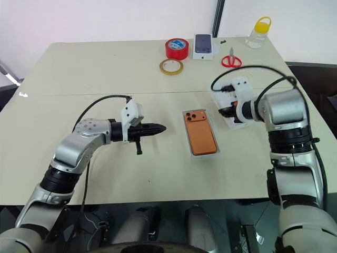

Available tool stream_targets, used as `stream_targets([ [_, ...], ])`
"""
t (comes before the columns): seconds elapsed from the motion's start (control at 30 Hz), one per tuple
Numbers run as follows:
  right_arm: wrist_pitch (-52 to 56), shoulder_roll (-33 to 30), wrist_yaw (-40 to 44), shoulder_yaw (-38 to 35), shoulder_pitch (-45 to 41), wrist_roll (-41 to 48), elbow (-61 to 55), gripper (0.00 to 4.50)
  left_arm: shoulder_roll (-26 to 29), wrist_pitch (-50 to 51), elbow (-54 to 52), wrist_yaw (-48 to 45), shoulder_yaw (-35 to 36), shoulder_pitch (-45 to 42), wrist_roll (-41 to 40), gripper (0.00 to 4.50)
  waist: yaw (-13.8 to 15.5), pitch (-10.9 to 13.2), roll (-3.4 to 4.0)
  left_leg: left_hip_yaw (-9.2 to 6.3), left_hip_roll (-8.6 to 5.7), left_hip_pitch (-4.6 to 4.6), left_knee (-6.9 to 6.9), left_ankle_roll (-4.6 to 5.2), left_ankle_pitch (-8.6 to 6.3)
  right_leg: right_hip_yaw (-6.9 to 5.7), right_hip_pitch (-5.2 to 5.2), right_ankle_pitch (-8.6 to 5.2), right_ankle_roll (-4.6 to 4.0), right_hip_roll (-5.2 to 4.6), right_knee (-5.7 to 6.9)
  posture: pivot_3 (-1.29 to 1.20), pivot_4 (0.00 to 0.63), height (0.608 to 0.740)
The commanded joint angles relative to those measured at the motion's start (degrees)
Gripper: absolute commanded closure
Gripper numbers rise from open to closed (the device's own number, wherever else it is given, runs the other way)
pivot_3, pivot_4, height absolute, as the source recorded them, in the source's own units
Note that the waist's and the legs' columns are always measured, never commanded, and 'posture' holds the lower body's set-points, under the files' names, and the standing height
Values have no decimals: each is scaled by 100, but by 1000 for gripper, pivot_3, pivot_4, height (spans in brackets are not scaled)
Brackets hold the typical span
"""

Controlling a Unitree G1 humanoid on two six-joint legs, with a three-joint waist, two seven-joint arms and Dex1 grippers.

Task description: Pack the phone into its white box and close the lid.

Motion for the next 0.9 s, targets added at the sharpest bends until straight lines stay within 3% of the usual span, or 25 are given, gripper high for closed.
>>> stream_targets([
  [0.03,570,379,-1,-1206,-471,1078,-422,4482,44,-151,286,358,539,-47,-18,4500,2,0,0,0,3,0,0,0,0,0,0,0,0,3,0,0,150,740],
  [0.1,582,591,-300,-1487,-398,1885,-424,4482,52,-157,491,466,685,-102,-23,4500,17,-1,0,-1,5,1,0,0,0,-2,2,0,0,5,0,0,150,740],
  [0.17,582,987,-1196,-1746,-123,3572,-189,4482,63,-178,630,511,851,-162,-92,4500,21,-2,-1,-1,4,1,2,0,0,-3,6,0,-1,2,-2,0,150,740],
  [0.3,582,1574,-3602,-1808,504,6638,-8,4482,73,-181,775,503,944,-258,-102,4500,16,-1,-1,0,4,0,2,0,0,-2,6,0,-1,0,-2,0,150,740],
  [0.33,-116,1551,-4666,-1272,982,8043,-276,4482,67,-196,779,486,912,-255,-74,4500,24,0,0,0,4,-1,3,0,1,-3,5,0,-1,-2,-2,0,150,740],
  [0.4,-1137,1757,-6126,-691,1679,9548,-807,4482,54,-219,761,460,833,-235,-23,4500,10,-1,0,0,4,-3,5,1,1,-3,5,1,-1,-5,-3,0,150,740],
  [0.47,-1740,2191,-6989,-557,2196,9801,-1347,4482,30,-262,728,432,723,-189,37,4500,-27,-1,0,7,3,-4,5,2,1,0,6,1,0,-7,-5,0,150,740],
  [0.63,-2462,2616,-8206,-549,2827,9801,-2046,4482,-83,-239,640,364,511,-149,13,4500,-143,-2,3,6,4,2,8,3,1,2,4,1,0,0,11,0,150,740],
  [0.73,-2531,2547,-8450,-606,2832,9801,-2086,3529,-176,-202,567,311,334,-162,17,4500,-145,-3,4,6,8,5,6,3,1,3,4,1,0,7,12,0,150,740],
  [0.8,-2354,2173,-8339,-679,2611,9801,-1882,2546,-238,-237,522,254,88,-186,105,4500,-140,-3,4,7,8,5,6,3,1,4,5,1,0,7,12,0,150,740],
  [0.9,-1799,1000,-7758,-626,1989,9801,-1329,982,-450,-253,592,209,-221,-332,190,4500,-128,-1,7,14,5,5,8,6,0,7,7,1,0,5,10,0,150,740],
])
